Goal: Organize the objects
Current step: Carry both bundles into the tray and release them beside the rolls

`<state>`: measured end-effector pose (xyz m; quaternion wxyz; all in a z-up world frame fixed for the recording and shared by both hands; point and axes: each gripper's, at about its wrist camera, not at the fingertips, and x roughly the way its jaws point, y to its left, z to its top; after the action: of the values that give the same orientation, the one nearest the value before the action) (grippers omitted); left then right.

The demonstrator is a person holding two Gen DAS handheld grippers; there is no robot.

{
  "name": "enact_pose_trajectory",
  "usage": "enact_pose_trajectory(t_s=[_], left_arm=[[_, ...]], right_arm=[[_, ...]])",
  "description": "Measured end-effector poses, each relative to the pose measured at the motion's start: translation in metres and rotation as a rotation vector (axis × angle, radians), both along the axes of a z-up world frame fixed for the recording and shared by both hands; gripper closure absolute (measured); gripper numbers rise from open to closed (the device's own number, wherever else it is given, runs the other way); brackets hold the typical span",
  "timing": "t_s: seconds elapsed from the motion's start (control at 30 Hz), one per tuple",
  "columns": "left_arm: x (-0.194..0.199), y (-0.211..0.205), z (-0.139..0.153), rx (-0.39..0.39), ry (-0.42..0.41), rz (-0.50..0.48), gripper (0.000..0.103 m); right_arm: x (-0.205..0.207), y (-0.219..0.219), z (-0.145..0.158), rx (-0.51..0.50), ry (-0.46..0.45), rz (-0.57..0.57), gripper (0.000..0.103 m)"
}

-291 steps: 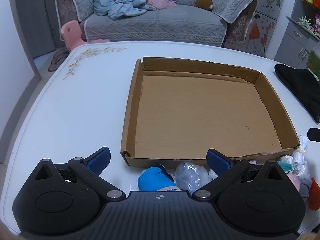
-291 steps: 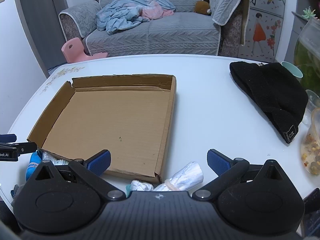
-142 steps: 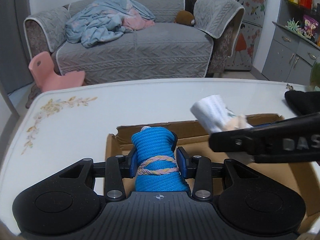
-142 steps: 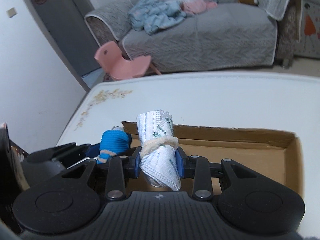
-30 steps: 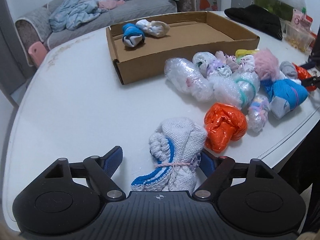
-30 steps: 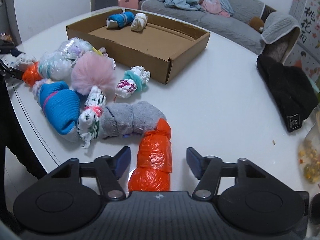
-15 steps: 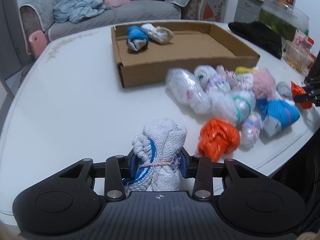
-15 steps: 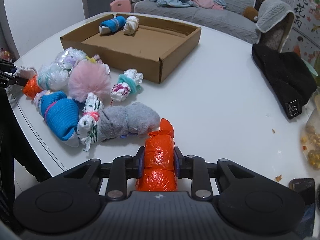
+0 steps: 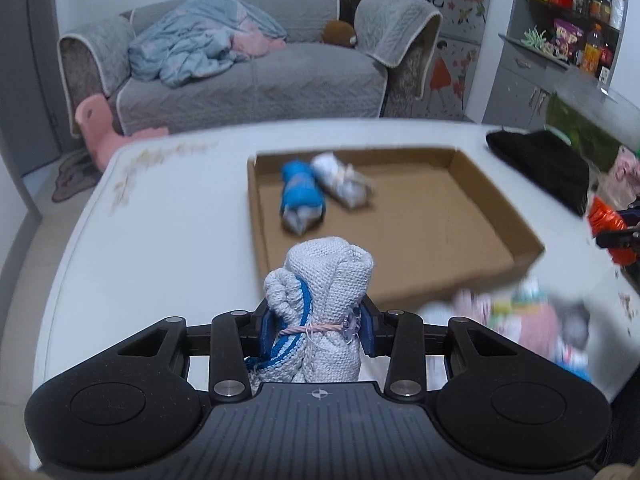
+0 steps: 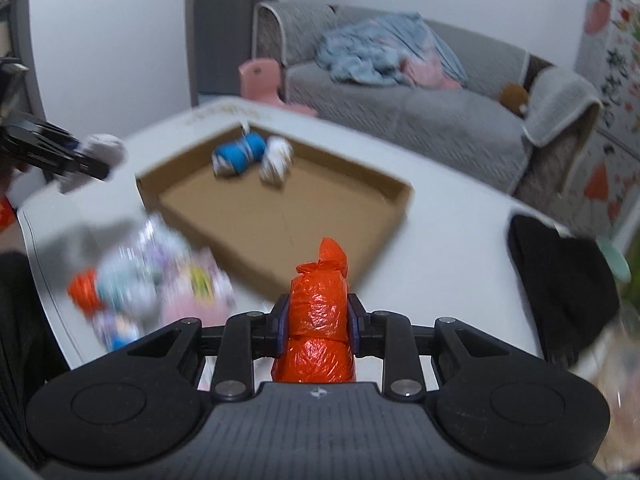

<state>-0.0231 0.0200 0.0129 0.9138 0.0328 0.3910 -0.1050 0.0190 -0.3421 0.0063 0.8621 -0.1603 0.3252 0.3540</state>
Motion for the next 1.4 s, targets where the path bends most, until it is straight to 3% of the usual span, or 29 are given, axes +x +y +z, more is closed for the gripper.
enact_pose_trajectory(t_s=[0.27, 0.63, 0.87, 1.0, 1.4], left_arm=[[0.062, -0.017, 0.005, 0.008, -0.011, -0.011, 0.057], [0.114, -0.021, -0.041, 0.007, 0.075, -0.006, 0.057], [0.133, -0.027, -0.066, 0.010, 0.090, 0.031, 0.057], [0.137, -0.031, -0.072, 0.056, 0.062, 0.070, 0.057], [0.138, -0.038, -0.087, 0.098, 0.042, 0.090, 0.056]], right_arm=[[0.040, 0.082, 0.015, 0.003, -0.015, 0.103, 0.078], [0.094, 0.158, -0.019, -0.041, 0.063, 0.164, 0.078], [0.106, 0.184, -0.042, -0.068, 0.106, 0.175, 0.078], [0.109, 0.192, -0.055, -0.085, 0.117, 0.169, 0.077], [0.117, 0.193, -0.071, -0.113, 0.150, 0.161, 0.077]])
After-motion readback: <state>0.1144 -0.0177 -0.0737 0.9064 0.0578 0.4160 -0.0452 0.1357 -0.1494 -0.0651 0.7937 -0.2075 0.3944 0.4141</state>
